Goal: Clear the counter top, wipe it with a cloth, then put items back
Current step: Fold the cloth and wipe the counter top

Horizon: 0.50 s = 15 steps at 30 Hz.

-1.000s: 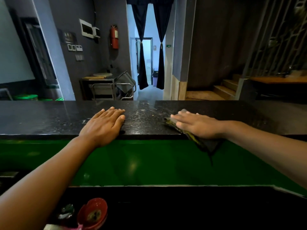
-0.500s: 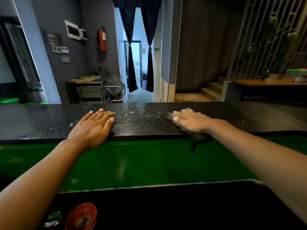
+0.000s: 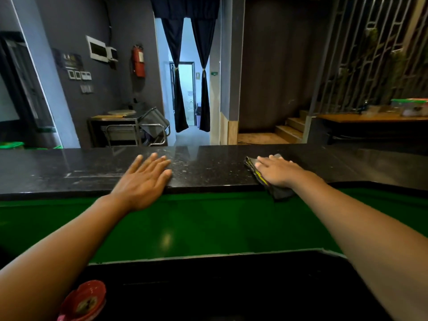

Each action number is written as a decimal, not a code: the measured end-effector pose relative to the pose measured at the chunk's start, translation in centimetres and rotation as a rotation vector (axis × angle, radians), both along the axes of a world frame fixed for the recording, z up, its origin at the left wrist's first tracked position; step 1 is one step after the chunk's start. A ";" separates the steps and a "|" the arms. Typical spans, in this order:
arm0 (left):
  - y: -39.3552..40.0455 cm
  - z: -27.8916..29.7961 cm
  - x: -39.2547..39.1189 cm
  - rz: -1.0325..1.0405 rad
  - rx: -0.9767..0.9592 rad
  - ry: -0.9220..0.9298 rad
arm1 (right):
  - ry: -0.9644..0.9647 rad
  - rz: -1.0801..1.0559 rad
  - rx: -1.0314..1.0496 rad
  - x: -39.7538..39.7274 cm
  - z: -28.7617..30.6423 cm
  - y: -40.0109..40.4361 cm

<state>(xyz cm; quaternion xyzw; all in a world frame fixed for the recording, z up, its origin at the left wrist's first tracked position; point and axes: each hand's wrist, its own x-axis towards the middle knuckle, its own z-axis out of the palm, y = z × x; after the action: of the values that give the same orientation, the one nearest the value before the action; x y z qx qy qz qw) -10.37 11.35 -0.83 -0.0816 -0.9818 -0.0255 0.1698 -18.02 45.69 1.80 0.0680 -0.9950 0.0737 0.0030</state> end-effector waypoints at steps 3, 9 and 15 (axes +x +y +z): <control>8.0 0.1 -1.1 -0.133 -0.042 -0.009 | -0.020 0.066 0.004 0.9 -0.1 0.0; 16.0 0.4 -3.9 -0.300 -0.093 -0.094 | -0.095 0.132 0.006 2.0 -0.4 8.1; 16.8 0.3 -4.9 -0.315 -0.036 -0.155 | -0.086 -0.037 0.005 -3.7 -0.1 14.3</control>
<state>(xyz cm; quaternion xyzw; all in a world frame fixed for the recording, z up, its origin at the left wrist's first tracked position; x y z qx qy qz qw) -15.32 28.13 -0.56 -0.2350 -0.9673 -0.0406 0.0862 -21.69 59.96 1.75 0.0461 -0.9954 0.0741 -0.0388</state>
